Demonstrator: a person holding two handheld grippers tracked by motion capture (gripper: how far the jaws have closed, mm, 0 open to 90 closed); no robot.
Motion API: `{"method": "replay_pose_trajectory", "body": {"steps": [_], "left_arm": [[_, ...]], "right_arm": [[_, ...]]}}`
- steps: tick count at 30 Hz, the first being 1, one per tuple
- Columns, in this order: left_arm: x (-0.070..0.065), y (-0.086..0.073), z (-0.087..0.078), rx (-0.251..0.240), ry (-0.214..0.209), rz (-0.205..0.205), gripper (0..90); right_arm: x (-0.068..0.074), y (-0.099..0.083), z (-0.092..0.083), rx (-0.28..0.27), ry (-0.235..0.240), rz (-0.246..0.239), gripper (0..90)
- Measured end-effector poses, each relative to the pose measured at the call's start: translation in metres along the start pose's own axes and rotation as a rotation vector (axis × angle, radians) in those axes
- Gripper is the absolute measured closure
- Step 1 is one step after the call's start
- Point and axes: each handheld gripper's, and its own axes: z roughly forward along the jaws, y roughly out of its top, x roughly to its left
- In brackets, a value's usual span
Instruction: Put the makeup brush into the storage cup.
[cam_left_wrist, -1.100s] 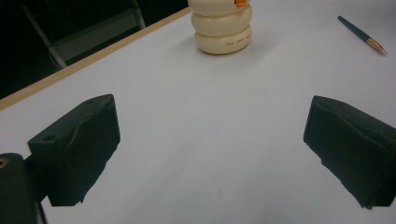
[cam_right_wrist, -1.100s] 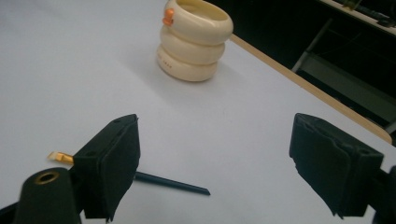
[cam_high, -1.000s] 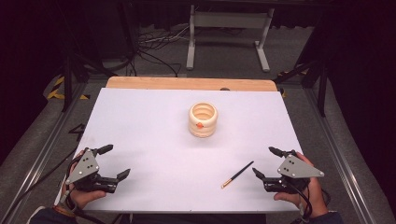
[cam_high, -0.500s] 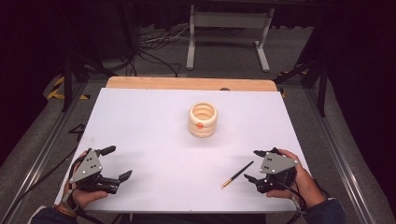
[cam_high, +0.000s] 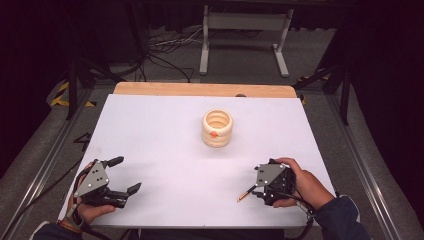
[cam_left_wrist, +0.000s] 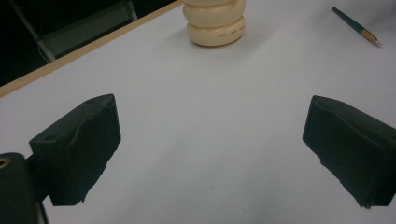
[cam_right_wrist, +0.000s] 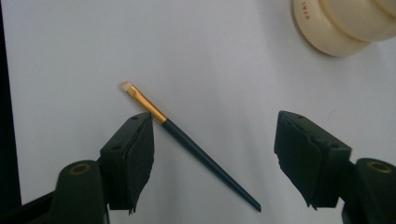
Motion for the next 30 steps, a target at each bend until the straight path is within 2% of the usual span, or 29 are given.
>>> {"method": "replay_pose_trajectory", "body": {"steps": [2,3,7,10,20,22,30], "left_arm": [[0.0,0.0,0.0,0.0,0.0,-0.004,4.9],[-0.001,-0.001,-0.001,0.005,-0.001,-0.005,4.9],[-0.001,-0.002,-0.004,0.007,0.007,-0.005,4.9],[-0.001,-0.003,-0.006,0.007,0.009,-0.009,5.0],[-0.002,-0.006,-0.01,0.015,0.011,-0.019,5.2],[-0.002,-0.006,-0.011,0.014,0.012,-0.02,5.3],[-0.003,-0.007,-0.011,0.023,0.01,-0.014,5.5]], "right_arm": [[0.0,0.004,0.004,0.035,0.025,-0.033,31.7],[0.0,0.004,0.004,0.035,0.025,-0.033,31.7],[0.002,0.012,0.013,0.101,0.109,-0.088,36.9],[0.002,0.016,0.019,0.125,0.142,-0.115,39.4],[-0.003,0.023,0.035,0.194,0.212,-0.169,49.4],[-0.003,0.024,0.037,0.195,0.226,-0.172,52.1],[-0.004,0.027,0.048,0.236,0.261,-0.198,57.7]]}}
